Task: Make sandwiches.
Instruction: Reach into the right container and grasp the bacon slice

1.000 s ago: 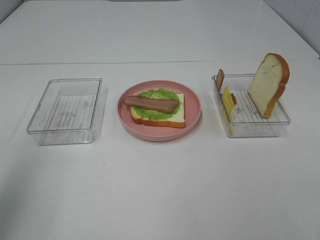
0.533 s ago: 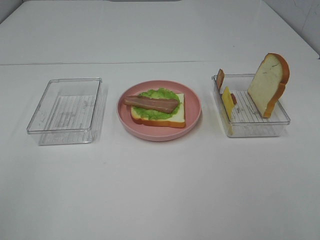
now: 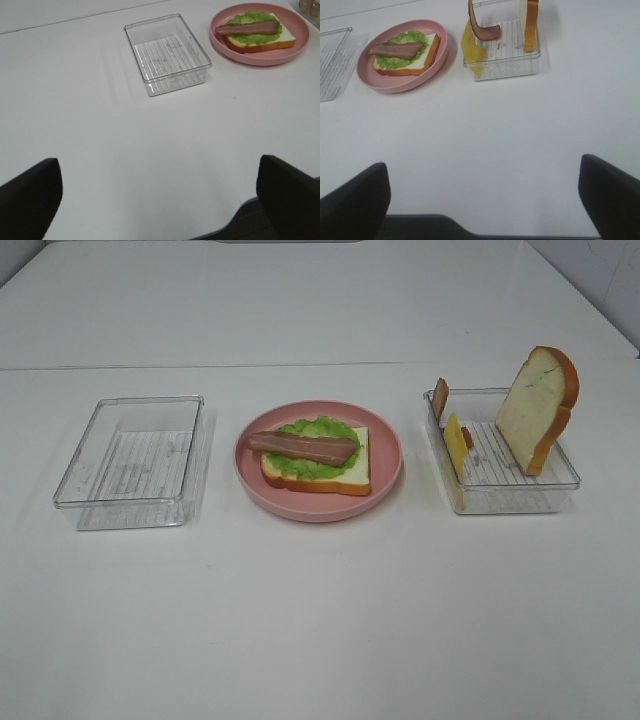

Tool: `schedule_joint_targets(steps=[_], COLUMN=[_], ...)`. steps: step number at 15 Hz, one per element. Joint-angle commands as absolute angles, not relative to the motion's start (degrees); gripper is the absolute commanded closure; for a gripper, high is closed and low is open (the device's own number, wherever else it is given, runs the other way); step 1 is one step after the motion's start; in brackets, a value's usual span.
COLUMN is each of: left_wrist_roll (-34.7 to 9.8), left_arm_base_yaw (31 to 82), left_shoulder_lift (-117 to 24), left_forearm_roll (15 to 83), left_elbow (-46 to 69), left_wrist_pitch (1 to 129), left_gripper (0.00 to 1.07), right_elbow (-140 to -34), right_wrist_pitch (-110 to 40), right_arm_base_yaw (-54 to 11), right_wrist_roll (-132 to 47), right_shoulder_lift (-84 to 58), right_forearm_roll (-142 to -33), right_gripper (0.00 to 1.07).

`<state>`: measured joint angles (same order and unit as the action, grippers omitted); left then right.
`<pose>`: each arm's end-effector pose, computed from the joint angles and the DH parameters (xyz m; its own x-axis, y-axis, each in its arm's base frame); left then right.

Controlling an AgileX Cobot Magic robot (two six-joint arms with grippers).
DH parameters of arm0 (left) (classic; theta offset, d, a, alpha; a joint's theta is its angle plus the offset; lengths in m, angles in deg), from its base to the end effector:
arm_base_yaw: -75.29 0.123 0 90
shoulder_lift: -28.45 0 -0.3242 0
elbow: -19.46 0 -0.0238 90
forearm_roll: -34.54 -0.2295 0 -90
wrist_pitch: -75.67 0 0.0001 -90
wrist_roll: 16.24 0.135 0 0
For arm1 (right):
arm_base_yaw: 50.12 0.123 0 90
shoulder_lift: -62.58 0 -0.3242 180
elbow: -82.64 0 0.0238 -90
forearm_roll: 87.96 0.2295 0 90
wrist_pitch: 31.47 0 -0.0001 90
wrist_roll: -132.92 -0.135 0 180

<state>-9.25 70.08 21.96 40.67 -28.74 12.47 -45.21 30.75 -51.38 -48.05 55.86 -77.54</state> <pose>-0.0308 -0.0101 0.2490 -0.4497 0.1145 -0.8858 0.2080 0.9779 0.0208 -0.0228 0.0221 0.2318 -0.5195 0.1124 -0.8470 -0.0631 0.9836 0.1692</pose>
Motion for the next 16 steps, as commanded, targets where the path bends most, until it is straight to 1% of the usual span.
schedule_joint_targets(steps=[1, 2, 5, 7, 9, 11, 16], left_wrist_roll=[-11.03, -13.6, -13.78, -13.78, -13.83, -13.83, -13.83], left_arm_base_yaw=[70.08, 70.08, 70.08, 71.97, 77.07, 80.62, 81.43], left_shoulder_lift=[22.82, 22.82, 22.99, 22.99, 23.05, 23.05, 23.05], left_forearm_roll=[40.1, 40.21, 40.16, 40.61, 40.61, 40.67, 40.67], left_elbow=[-29.02, -29.02, -29.02, -29.02, -29.02, -29.02, -29.02], left_wrist_pitch=[13.96, 14.02, 14.02, 14.02, 14.07, 14.07, 14.07], left_gripper=[0.09, 0.09, 0.09, 0.09, 0.09, 0.09, 0.09], right_elbow=[-45.38, -45.38, -45.38, -45.38, -45.32, -45.27, -45.21], right_wrist_pitch=[30.41, 30.41, 30.41, 30.41, 30.41, 30.01, 30.35], right_arm_base_yaw=[-51.56, -51.56, -51.56, -51.56, -51.44, -51.5, -51.5], right_wrist_roll=[-48.39, -48.39, -48.39, -48.39, -48.39, -48.39, -48.57], right_shoulder_lift=[57.4, 57.4, 57.4, 57.35, 57.35, 57.35, 57.29], right_forearm_roll=[-77.77, -77.77, -77.77, -77.77, -78.0, -77.88, -78.4], right_gripper=[0.09, 0.09, 0.09, 0.09, 0.09, 0.09, 0.09])
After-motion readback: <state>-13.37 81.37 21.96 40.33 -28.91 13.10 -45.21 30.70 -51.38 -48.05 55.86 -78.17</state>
